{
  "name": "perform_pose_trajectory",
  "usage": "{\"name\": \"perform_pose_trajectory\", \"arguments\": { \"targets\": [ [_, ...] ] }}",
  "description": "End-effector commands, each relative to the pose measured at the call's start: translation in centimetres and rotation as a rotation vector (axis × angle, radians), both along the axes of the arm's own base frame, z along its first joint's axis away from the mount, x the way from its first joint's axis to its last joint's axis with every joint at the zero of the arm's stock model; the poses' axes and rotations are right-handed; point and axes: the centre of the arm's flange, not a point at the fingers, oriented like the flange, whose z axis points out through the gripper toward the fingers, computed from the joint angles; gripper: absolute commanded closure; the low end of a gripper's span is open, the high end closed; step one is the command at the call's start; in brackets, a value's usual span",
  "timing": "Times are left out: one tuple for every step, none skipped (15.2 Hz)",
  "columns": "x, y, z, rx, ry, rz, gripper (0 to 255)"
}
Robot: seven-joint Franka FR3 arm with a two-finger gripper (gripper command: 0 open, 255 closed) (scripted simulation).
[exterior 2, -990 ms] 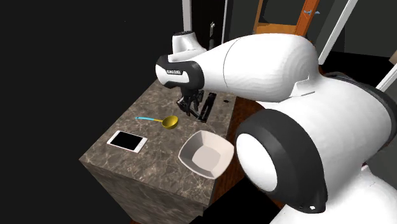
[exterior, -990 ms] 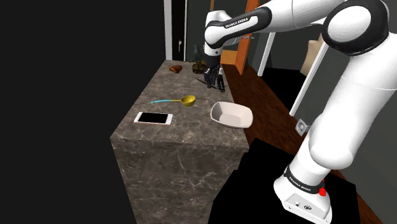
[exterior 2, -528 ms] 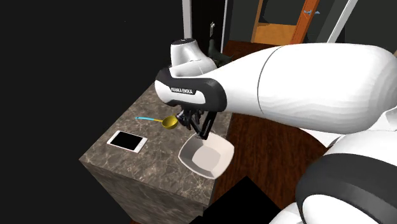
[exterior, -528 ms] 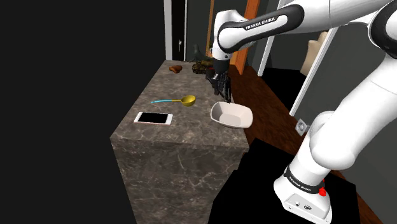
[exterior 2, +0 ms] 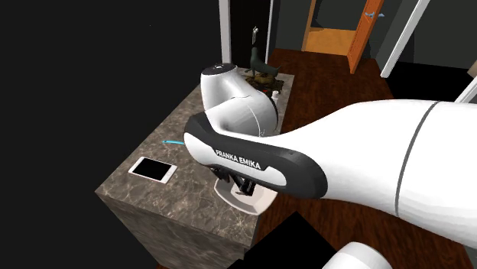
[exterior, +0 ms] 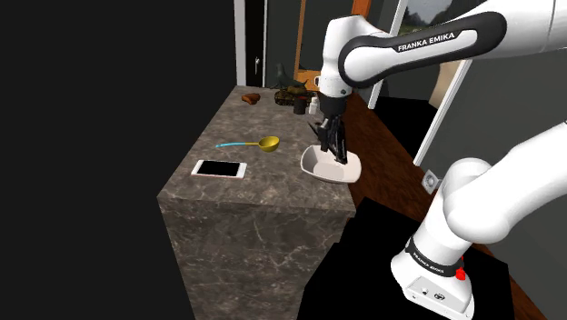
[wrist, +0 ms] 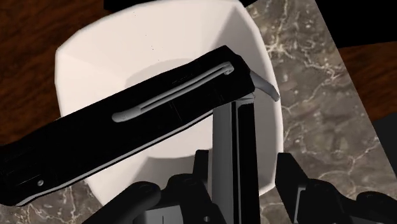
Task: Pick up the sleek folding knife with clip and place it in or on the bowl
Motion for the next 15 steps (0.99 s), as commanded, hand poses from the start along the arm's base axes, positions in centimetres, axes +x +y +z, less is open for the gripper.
{"name": "perform_pose_trajectory", "arguments": {
  "targets": [
    [-1.4, 0.6, -0.4, 0.0, 0.0, -0.001, 255],
    [-1.4, 0.6, -1.0, 0.0, 0.0, -0.001, 255],
    [-1.4, 0.6, -1.5, 0.0, 0.0, -0.001, 255],
    [-1.4, 0.6, -2.0, 0.0, 0.0, -0.001, 255],
    [-1.4, 0.6, -2.6, 0.0, 0.0, -0.001, 255],
    [-1.4, 0.6, -3.1, 0.0, 0.0, -0.001, 255],
    [-1.4, 0.6, -3.6, 0.0, 0.0, -0.001, 255],
    [-1.4, 0.6, -4.1, 0.0, 0.0, -0.001, 255],
    [-1.4, 0.6, -4.7, 0.0, 0.0, -0.001, 255],
    [-1.4, 0.6, -5.2, 0.0, 0.0, -0.001, 255],
    [-1.4, 0.6, -5.7, 0.0, 0.0, -0.001, 255],
    [-1.4, 0.6, -6.3, 0.0, 0.0, -0.001, 255],
    [-1.4, 0.6, -6.8, 0.0, 0.0, -0.001, 255],
    [-1.4, 0.6, -7.3, 0.0, 0.0, -0.001, 255],
    [-1.4, 0.6, -7.8, 0.0, 0.0, -0.001, 255]
  ]
}}
